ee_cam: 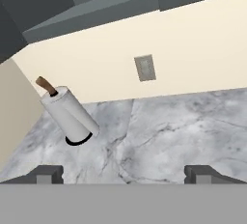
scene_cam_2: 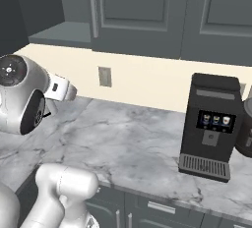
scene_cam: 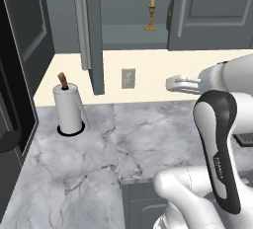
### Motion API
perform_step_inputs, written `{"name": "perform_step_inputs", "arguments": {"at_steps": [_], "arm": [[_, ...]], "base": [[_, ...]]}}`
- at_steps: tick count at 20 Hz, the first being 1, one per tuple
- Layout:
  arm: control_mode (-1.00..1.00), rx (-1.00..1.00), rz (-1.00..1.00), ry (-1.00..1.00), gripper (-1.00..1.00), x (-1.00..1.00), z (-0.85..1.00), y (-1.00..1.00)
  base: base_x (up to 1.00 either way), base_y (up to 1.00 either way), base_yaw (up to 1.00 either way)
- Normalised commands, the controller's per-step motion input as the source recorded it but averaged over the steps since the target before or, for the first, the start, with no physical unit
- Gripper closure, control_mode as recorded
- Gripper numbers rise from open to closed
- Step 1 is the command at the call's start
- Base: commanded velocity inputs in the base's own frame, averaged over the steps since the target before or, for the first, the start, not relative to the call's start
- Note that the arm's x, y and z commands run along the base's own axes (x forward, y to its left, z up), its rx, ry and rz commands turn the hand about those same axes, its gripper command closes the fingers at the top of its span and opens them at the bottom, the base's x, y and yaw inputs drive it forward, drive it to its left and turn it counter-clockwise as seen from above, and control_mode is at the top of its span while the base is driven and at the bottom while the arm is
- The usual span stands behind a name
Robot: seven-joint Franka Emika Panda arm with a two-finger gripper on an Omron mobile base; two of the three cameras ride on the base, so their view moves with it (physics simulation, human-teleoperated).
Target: Pick the jar and candle from the dining table and place them in the open cabinet. Close the cabinet after placing the objects.
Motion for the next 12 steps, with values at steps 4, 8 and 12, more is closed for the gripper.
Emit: {"name": "perform_step_inputs", "arguments": {"at_steps": [4, 8, 12], "arm": [[-1.0, -0.04, 0.03, -0.04, -1.0, -0.28, -0.01, 0.02], [-1.0, -0.1, 0.05, -0.05, -1.0, -0.26, 0.0, 0.14], [-1.0, -0.13, 0.03, -0.01, -1.0, -0.19, 0.0, 0.25]], "base": [[0.0, 0.0, 0.0], [0.0, 0.0, 0.0], [0.0, 0.0, 0.0]]}}
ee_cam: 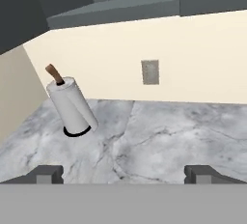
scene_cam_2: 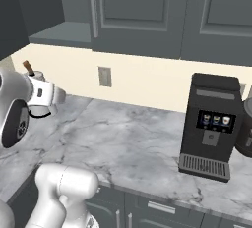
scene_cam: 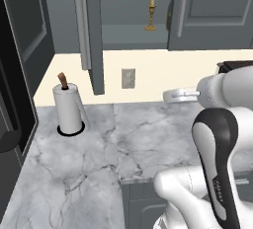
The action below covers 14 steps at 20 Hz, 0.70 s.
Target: Pick the jar and candle from the dining table and place them in the open cabinet. Close the cabinet after placing the objects.
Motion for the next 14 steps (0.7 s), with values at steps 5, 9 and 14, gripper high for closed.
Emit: {"name": "perform_step_inputs", "arguments": {"at_steps": [5, 9, 14], "arm": [[-1.0, -0.16, 0.02, -0.02, -1.0, -0.22, 0.03, 0.25], [-1.0, -0.16, 0.04, -0.11, -1.0, -0.42, 0.12, 0.15], [-1.0, -0.16, 0.07, -0.13, -1.0, -0.45, 0.11, 0.2]], "base": [[0.0, 0.0, 0.0], [0.0, 0.0, 0.0], [0.0, 0.0, 0.0]]}}
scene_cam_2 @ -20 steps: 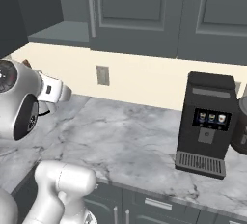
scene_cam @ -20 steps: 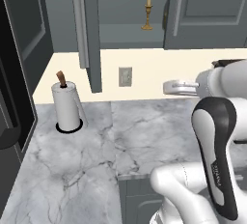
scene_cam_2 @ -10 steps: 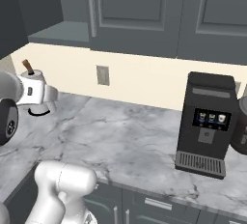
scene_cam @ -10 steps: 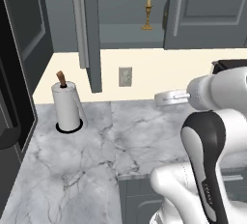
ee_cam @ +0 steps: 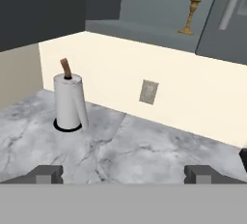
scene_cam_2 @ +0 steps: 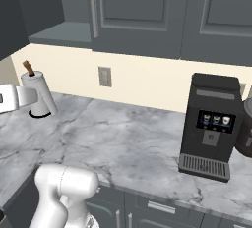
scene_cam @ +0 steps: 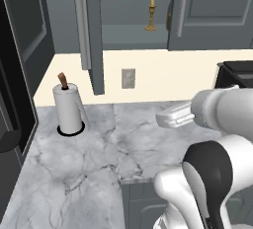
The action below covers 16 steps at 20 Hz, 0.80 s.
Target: Pick the jar and candle from the dining table and place them in the open cabinet. Close the cabinet after placing the objects.
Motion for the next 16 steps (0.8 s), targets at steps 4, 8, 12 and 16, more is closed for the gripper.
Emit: {"name": "perform_step_inputs", "arguments": {"at_steps": [4, 8, 12, 16], "arm": [[-1.0, -0.16, 0.11, -0.18, -1.0, -0.39, 0.12, 0.21], [-1.0, -0.15, 0.11, -0.15, -1.0, -0.44, 0.06, 0.24], [-1.0, -0.1, 0.13, -0.08, -1.0, -0.36, -0.02, 0.23], [-1.0, -0.12, 0.11, -0.08, -1.0, -0.34, 0.0, 0.24]], "base": [[0.0, 0.0, 0.0], [0.0, 0.0, 0.0], [0.0, 0.0, 0.0], [0.0, 0.0, 0.0]]}}
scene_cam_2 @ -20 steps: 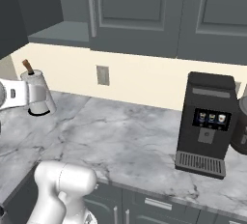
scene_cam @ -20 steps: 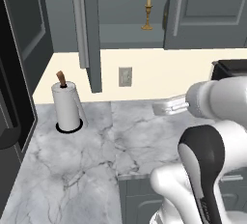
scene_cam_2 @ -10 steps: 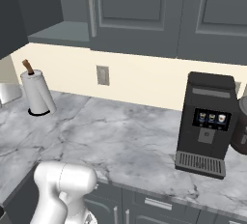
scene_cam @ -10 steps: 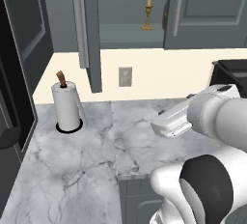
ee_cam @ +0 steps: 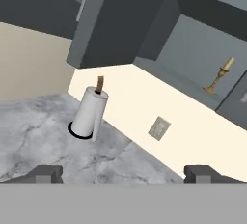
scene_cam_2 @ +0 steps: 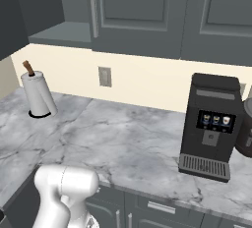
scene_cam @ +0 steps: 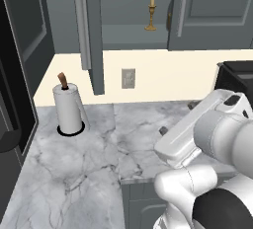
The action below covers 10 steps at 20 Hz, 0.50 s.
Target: Pick the jar and candle from the dining table and place them in the open cabinet. Close the cabinet after placing the objects.
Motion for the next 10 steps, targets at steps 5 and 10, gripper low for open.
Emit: {"name": "perform_step_inputs", "arguments": {"at_steps": [5, 10], "arm": [[-1.0, -0.16, 0.07, -0.01, -1.0, -0.13, 0.0, 0.42], [-1.0, -0.14, 0.04, -0.07, -1.0, -0.22, 0.0, 0.35]], "base": [[0.0, 0.0, 0.0], [0.0, 0.0, 0.0]]}}
